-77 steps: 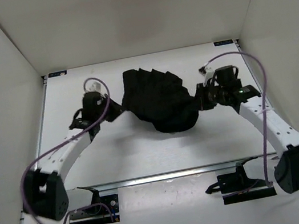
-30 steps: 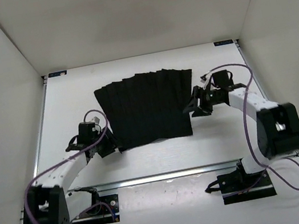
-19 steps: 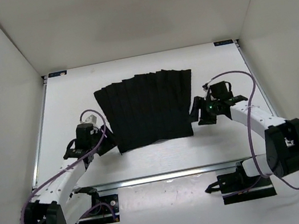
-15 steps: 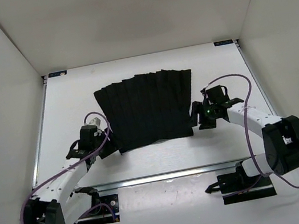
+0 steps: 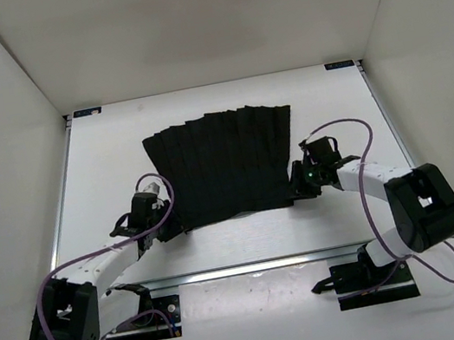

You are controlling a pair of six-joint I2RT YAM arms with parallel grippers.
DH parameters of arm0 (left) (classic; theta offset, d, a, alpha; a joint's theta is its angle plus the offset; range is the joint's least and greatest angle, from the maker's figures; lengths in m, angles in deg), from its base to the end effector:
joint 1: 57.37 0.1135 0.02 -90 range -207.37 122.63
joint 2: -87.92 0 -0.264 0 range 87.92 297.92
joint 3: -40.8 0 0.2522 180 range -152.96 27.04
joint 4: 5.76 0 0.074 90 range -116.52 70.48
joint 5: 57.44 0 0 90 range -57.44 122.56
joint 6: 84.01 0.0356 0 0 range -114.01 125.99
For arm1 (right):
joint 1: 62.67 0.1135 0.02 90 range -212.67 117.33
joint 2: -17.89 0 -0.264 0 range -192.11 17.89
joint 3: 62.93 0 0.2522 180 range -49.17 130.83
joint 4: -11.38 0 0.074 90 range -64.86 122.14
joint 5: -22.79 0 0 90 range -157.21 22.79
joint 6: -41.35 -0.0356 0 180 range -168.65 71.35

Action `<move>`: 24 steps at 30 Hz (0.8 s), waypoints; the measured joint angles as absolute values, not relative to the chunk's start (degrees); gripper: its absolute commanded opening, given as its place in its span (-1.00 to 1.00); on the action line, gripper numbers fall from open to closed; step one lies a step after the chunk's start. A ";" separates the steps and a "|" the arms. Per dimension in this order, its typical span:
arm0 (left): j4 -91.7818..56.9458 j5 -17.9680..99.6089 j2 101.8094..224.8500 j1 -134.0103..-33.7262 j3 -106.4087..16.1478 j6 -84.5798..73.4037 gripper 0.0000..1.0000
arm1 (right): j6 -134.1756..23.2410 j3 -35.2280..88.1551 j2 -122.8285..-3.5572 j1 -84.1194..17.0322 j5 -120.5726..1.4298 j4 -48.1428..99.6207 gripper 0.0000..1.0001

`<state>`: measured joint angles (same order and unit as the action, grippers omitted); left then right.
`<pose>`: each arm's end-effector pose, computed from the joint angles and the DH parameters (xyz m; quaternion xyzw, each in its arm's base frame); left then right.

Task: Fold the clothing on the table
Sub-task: Fold the skirt

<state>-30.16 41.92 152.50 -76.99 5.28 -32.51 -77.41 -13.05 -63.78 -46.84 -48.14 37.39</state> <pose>0.1790 -0.0700 0.1418 -0.1300 0.9378 -0.2195 0.2355 0.2407 0.0803 0.1508 0.0610 0.9467 0.2510 0.1927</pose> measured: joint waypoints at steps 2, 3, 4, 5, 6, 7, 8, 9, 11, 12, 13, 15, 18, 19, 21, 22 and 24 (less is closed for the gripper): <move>-28.97 41.64 153.59 -76.88 5.52 -32.66 -0.87 | -77.56 -13.07 -65.35 -46.55 -47.33 35.51 -0.98; -28.54 41.27 154.07 -76.79 5.56 -32.55 -1.00 | -77.67 -13.07 -66.08 -46.46 -46.81 34.84 -0.99; -28.30 41.27 154.42 -76.64 5.52 -32.42 -1.00 | -77.93 -13.07 -66.49 -46.42 -45.98 34.66 -1.00; -28.23 41.25 154.53 -76.53 5.41 -32.18 -1.00 | -78.00 -13.01 -66.53 -46.29 -45.74 34.84 -1.00; -28.49 41.18 154.51 -76.42 5.28 -31.98 -1.00 | -77.95 -12.81 -66.27 -46.05 -45.72 35.62 -1.00; -28.97 41.12 154.36 -76.37 5.08 -31.79 -1.00 | -77.78 -12.51 -65.97 -45.79 -45.98 36.94 -1.00; -29.89 40.96 153.92 -76.35 4.84 -31.55 -1.00 | -77.60 -12.16 -65.40 -45.59 -46.02 38.31 -1.00; -31.23 40.90 153.02 -76.31 4.54 -31.37 -1.00 | -77.47 -11.65 -64.35 -45.50 -46.20 40.32 -1.00; -34.42 40.96 150.31 -75.76 3.44 -30.89 -1.00 | -77.08 -10.65 -60.26 -45.72 -46.11 44.24 -1.00; -36.38 41.05 148.76 -75.39 2.20 -30.70 -1.00 | -76.82 -9.71 -57.75 -46.40 -45.61 46.18 -1.00; -37.96 41.14 147.49 -75.13 0.69 -30.41 -1.00 | -76.62 -8.48 -55.37 -47.36 -45.02 47.80 -1.00; -40.69 41.29 145.09 -75.04 -3.33 -29.84 -1.00 | -75.57 -5.60 -51.50 -49.76 -43.57 50.20 -1.00; -43.66 42.03 141.75 -75.65 -8.69 -28.77 -1.00 | -73.65 -1.77 -47.50 -52.45 -42.00 53.79 -1.00; -44.67 42.14 140.33 -76.02 -9.60 -28.27 -1.00 | -73.03 -1.34 -46.36 -52.69 -41.63 54.90 -1.00; -47.18 42.56 137.44 -76.50 -9.89 -27.37 -1.00 | -72.33 -1.36 -43.74 -52.50 -41.17 58.03 -1.00; -49.17 42.80 136.15 -76.59 -9.87 -26.96 -1.00 | -72.14 -1.53 -42.38 -52.10 -40.97 59.67 -1.00; -53.35 43.43 133.70 -76.66 -9.74 -26.28 -1.00 | -71.70 -2.21 -38.73 -51.08 -40.40 63.08 -1.00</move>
